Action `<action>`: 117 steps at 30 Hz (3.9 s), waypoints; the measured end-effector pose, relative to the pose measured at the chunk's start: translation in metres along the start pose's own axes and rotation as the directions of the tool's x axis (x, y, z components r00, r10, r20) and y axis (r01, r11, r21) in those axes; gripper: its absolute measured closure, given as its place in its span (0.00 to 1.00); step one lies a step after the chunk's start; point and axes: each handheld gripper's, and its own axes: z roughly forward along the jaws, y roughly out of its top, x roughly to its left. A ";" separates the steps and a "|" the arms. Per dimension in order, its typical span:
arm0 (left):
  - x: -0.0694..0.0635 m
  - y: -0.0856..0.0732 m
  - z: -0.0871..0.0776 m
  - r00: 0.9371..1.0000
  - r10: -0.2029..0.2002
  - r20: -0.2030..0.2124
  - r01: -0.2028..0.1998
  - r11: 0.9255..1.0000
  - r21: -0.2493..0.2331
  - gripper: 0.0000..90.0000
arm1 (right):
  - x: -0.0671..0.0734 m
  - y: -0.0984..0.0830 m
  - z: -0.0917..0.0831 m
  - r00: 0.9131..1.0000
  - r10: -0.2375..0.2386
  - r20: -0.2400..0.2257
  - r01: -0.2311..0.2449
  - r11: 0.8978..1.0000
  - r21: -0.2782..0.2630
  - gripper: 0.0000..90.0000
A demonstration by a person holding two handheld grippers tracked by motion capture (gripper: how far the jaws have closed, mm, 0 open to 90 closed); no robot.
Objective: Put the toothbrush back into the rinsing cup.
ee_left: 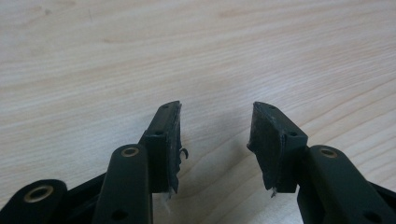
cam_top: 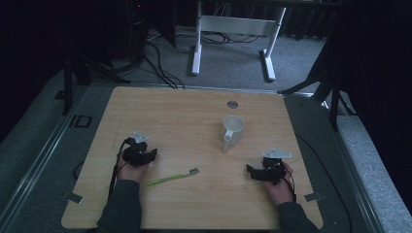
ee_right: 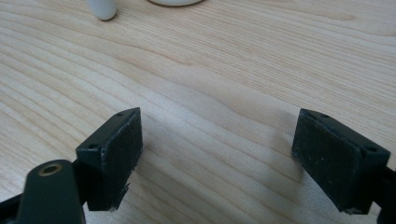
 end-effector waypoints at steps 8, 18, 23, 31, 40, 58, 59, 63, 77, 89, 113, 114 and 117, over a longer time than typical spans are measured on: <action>0.004 0.001 -0.015 0.999 -0.007 0.052 0.009 1.000 -0.026 0.57 | 0.000 0.000 0.000 1.000 -0.001 0.000 0.001 1.000 0.000 0.18; 0.008 0.001 -0.037 0.997 0.008 0.076 -0.005 0.999 -0.042 0.57 | 0.000 0.000 0.000 1.000 -0.001 0.000 0.001 1.000 0.000 0.18; 0.009 0.001 -0.044 0.997 0.009 0.083 -0.005 0.999 -0.053 0.58 | 0.000 0.000 0.000 1.000 -0.001 0.000 0.001 1.000 0.000 0.18; 0.007 0.000 -0.054 0.993 0.033 0.109 -0.026 0.998 -0.064 0.59 | 0.000 0.000 0.000 1.000 -0.001 0.000 0.001 1.000 0.000 0.18; 0.005 -0.001 -0.066 0.988 0.053 0.148 -0.040 0.995 -0.090 0.59 | 0.000 0.000 0.000 1.000 0.000 0.000 0.000 1.000 0.000 0.18; -0.009 0.019 -0.094 0.975 0.171 0.144 -0.154 0.981 -0.119 0.58 | 0.000 0.000 0.000 1.000 0.002 0.000 -0.002 1.000 0.000 0.18; -0.009 0.019 -0.094 0.975 0.171 0.144 -0.154 0.981 -0.119 0.58 | 0.000 0.000 0.000 1.000 0.001 0.000 -0.001 1.000 0.000 0.18; -0.012 0.022 -0.096 0.971 0.185 0.153 -0.168 0.978 -0.123 0.58 | 0.000 0.000 0.000 1.000 0.001 0.000 -0.001 1.000 -0.001 0.18; -0.022 0.031 -0.099 0.954 0.242 0.176 -0.225 0.968 -0.108 0.59 | 0.000 0.000 0.000 1.000 0.002 0.000 -0.002 1.000 0.000 0.18; -0.027 0.037 -0.096 0.945 0.275 0.177 -0.265 0.961 -0.080 0.59 | 0.000 0.000 0.000 1.000 0.002 0.000 -0.002 1.000 0.000 0.18; -0.040 0.054 -0.094 0.923 0.336 0.186 -0.335 0.941 -0.039 0.59 | 0.000 0.000 0.000 1.000 0.003 0.001 -0.003 1.000 0.000 0.18; -0.041 0.055 -0.094 0.922 0.340 0.187 -0.338 0.940 -0.039 0.59 | 0.000 0.000 0.000 1.000 0.003 0.001 -0.003 1.000 0.000 0.18; -0.042 0.056 -0.094 0.921 0.342 0.185 -0.341 0.939 -0.039 0.59 | 0.000 0.000 0.000 1.000 0.004 0.000 -0.004 1.000 0.000 0.18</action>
